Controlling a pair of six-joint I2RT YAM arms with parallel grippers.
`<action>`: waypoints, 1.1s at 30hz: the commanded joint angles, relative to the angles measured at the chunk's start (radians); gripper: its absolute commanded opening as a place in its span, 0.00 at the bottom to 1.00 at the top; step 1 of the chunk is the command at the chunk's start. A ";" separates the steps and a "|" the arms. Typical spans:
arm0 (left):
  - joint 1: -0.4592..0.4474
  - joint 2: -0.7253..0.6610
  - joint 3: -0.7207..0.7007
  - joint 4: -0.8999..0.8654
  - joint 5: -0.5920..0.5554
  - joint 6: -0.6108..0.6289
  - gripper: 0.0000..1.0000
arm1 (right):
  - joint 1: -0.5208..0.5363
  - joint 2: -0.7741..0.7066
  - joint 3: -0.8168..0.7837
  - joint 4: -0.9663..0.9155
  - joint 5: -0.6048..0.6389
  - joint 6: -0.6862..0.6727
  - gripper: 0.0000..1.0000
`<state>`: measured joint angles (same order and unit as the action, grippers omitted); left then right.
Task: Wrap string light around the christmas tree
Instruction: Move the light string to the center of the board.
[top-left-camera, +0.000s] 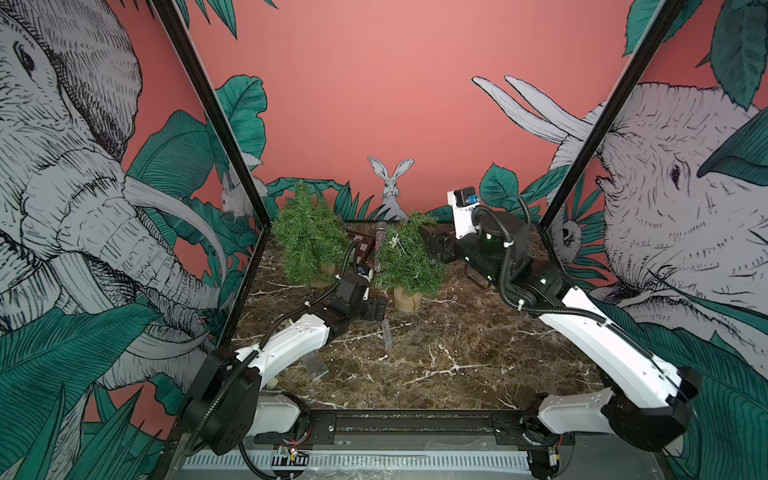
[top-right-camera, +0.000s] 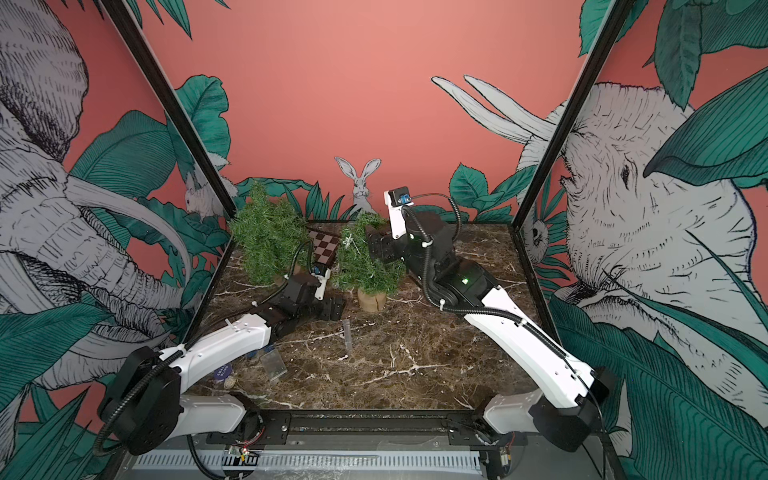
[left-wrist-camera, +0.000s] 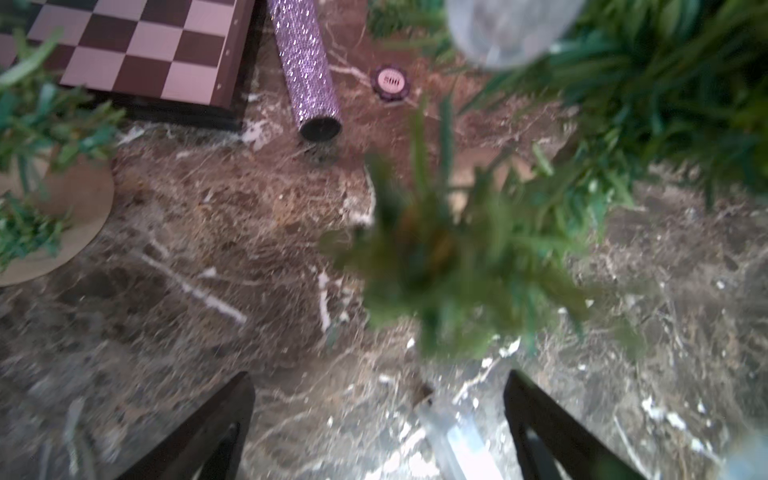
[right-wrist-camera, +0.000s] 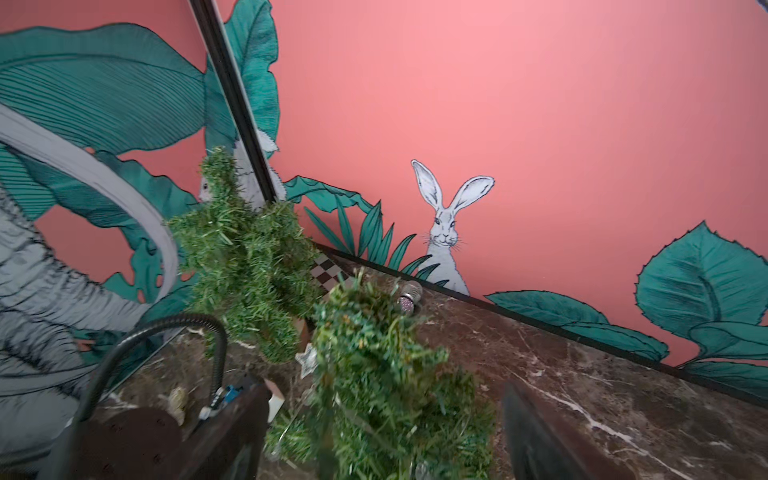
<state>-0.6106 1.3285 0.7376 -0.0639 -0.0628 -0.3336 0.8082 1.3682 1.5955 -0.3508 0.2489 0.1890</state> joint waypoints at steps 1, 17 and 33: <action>-0.011 0.053 -0.014 0.099 0.017 -0.040 0.94 | 0.011 0.082 0.080 0.012 0.075 -0.019 0.87; -0.076 0.270 -0.129 0.476 0.239 -0.365 0.65 | 0.009 0.100 -0.013 0.122 0.018 -0.056 0.27; -0.247 0.593 0.113 0.878 0.245 -0.666 0.42 | -0.063 0.056 -0.026 0.126 -0.006 -0.102 0.00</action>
<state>-0.8322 1.9186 0.7940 0.6834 0.1688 -0.9321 0.7609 1.4590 1.5734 -0.2665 0.2783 0.0898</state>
